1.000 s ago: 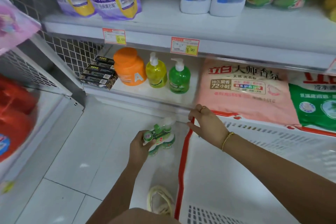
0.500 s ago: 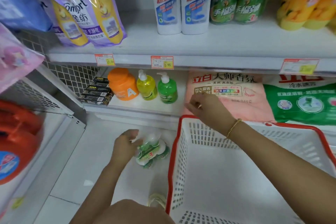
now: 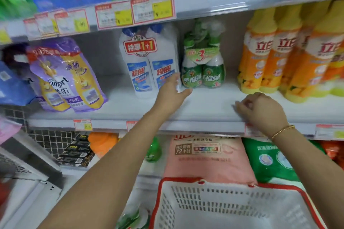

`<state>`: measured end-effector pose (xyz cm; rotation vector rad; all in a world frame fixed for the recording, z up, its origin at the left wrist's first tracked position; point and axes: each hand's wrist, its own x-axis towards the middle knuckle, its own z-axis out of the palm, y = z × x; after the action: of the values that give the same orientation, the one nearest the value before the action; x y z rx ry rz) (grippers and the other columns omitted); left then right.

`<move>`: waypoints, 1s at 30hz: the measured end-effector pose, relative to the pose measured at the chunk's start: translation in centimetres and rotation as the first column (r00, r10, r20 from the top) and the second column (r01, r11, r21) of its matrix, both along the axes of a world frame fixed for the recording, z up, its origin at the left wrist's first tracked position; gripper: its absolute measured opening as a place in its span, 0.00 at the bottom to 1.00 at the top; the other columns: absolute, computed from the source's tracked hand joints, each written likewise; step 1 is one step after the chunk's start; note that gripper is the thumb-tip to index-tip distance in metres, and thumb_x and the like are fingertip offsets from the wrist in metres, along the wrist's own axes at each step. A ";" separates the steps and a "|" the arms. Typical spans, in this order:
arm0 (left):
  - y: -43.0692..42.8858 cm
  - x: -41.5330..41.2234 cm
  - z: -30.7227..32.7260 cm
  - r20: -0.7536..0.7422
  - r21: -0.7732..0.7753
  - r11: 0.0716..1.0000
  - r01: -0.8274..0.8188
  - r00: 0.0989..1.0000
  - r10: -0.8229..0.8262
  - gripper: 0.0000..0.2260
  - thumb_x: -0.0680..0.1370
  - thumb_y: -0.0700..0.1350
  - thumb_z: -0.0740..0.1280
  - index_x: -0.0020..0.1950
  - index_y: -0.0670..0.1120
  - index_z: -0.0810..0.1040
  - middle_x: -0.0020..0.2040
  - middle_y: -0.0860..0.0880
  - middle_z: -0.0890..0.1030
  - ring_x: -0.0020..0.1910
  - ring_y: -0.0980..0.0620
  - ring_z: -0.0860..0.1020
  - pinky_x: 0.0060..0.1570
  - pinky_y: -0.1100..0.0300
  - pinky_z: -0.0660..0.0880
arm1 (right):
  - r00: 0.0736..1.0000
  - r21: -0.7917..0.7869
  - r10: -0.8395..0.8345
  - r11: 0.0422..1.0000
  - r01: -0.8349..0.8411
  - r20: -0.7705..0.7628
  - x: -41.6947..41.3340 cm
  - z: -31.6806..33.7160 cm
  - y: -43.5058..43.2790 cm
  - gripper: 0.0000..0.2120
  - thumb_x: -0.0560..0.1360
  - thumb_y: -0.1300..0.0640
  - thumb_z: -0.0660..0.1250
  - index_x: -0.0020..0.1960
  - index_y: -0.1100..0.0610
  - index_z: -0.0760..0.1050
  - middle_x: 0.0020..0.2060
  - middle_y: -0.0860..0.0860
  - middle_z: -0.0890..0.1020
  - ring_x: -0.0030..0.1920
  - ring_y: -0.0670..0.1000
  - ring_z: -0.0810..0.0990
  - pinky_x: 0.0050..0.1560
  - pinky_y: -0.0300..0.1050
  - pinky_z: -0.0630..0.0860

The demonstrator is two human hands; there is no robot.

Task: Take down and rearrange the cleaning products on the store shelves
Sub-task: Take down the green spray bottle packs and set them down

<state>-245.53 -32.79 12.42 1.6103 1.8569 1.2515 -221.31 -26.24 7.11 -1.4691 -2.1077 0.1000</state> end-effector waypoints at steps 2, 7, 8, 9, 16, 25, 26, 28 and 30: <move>3.1 1.4 -0.2 0.031 0.031 0.999 0.041 0.999 -0.042 0.29 0.74 0.41 0.72 0.72 0.44 0.65 0.65 0.51 0.74 0.61 0.54 0.73 0.66 0.57 0.69 | 0.997 0.151 -0.041 0.988 0.031 0.061 0.3 -0.8 0.2 0.21 0.76 0.43 0.60 0.38 0.59 0.78 0.36 0.57 0.77 0.41 0.61 0.78 0.33 0.47 0.70; 8.9 3.4 -1.6 0.034 0.076 0.986 -0.148 0.989 0.146 0.38 0.70 0.42 0.74 0.74 0.40 0.58 0.69 0.39 0.69 0.68 0.41 0.69 0.67 0.45 0.68 | 0.996 0.257 -0.064 0.965 0.047 0.057 0.0 -1.8 0.2 0.25 0.74 0.40 0.51 0.34 0.57 0.75 0.31 0.54 0.74 0.33 0.58 0.76 0.26 0.42 0.66; 9.5 3.9 -1.9 0.003 0.064 0.982 -0.180 0.984 0.180 0.42 0.70 0.43 0.75 0.76 0.40 0.54 0.73 0.38 0.64 0.72 0.41 0.64 0.69 0.45 0.64 | 0.996 0.265 -0.069 0.963 0.053 0.049 0.0 -1.9 0.3 0.25 0.74 0.40 0.51 0.34 0.57 0.75 0.30 0.53 0.74 0.33 0.58 0.76 0.26 0.42 0.66; 9.8 4.3 -2.3 -0.027 0.067 0.975 -0.210 0.977 0.212 0.45 0.70 0.44 0.75 0.77 0.39 0.51 0.75 0.38 0.60 0.74 0.41 0.59 0.72 0.47 0.61 | 0.996 0.269 -0.071 0.961 0.056 0.044 0.0 -2.0 0.4 0.24 0.74 0.40 0.52 0.33 0.56 0.75 0.30 0.53 0.74 0.33 0.57 0.76 0.26 0.42 0.67; 8.8 4.4 -1.5 0.031 0.193 0.916 -0.351 0.936 0.351 0.33 0.68 0.50 0.76 0.68 0.40 0.69 0.64 0.41 0.73 0.65 0.43 0.67 0.64 0.50 0.68 | 0.998 0.348 -0.070 0.936 0.062 0.010 -0.1 -2.4 0.5 0.23 0.75 0.41 0.54 0.32 0.56 0.75 0.29 0.52 0.74 0.31 0.56 0.75 0.25 0.40 0.64; 8.5 5.0 1.1 0.155 0.031 0.957 -0.290 0.947 0.282 0.27 0.67 0.40 0.78 0.63 0.40 0.73 0.60 0.44 0.80 0.55 0.47 0.78 0.46 0.65 0.70 | 0.998 0.316 -0.057 0.947 0.061 -0.021 0.0 -2.1 0.5 0.25 0.74 0.40 0.53 0.34 0.55 0.77 0.30 0.52 0.76 0.32 0.56 0.77 0.26 0.42 0.68; 7.8 4.8 1.3 0.206 0.018 0.964 -0.264 0.945 0.255 0.28 0.66 0.39 0.79 0.63 0.41 0.73 0.60 0.44 0.80 0.54 0.47 0.78 0.49 0.61 0.73 | 0.999 0.308 -0.048 0.950 0.054 -0.025 0.0 -2.0 0.4 0.24 0.74 0.39 0.53 0.35 0.55 0.77 0.31 0.52 0.77 0.33 0.56 0.78 0.26 0.42 0.69; 6.3 4.8 1.6 0.262 0.000 0.978 -0.207 0.944 0.200 0.29 0.65 0.37 0.79 0.63 0.43 0.74 0.60 0.44 0.80 0.55 0.47 0.78 0.55 0.54 0.76 | 0.999 0.286 -0.026 0.957 0.034 -0.033 0.2 -1.8 0.2 0.23 0.75 0.39 0.54 0.39 0.55 0.78 0.34 0.53 0.78 0.34 0.56 0.79 0.27 0.42 0.69; 4.2 5.0 1.8 0.253 0.020 0.985 -0.173 0.954 0.162 0.27 0.64 0.37 0.79 0.61 0.44 0.75 0.59 0.44 0.80 0.55 0.46 0.79 0.56 0.51 0.77 | 0.995 0.209 0.002 0.978 0.018 -0.095 0.5 -1.3 0.0 0.18 0.76 0.41 0.60 0.49 0.54 0.78 0.46 0.53 0.80 0.40 0.57 0.80 0.32 0.45 0.71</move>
<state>-240.55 -28.60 14.19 1.2654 1.8461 1.4988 -220.83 -26.22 5.82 -1.3220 -1.9706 -0.0537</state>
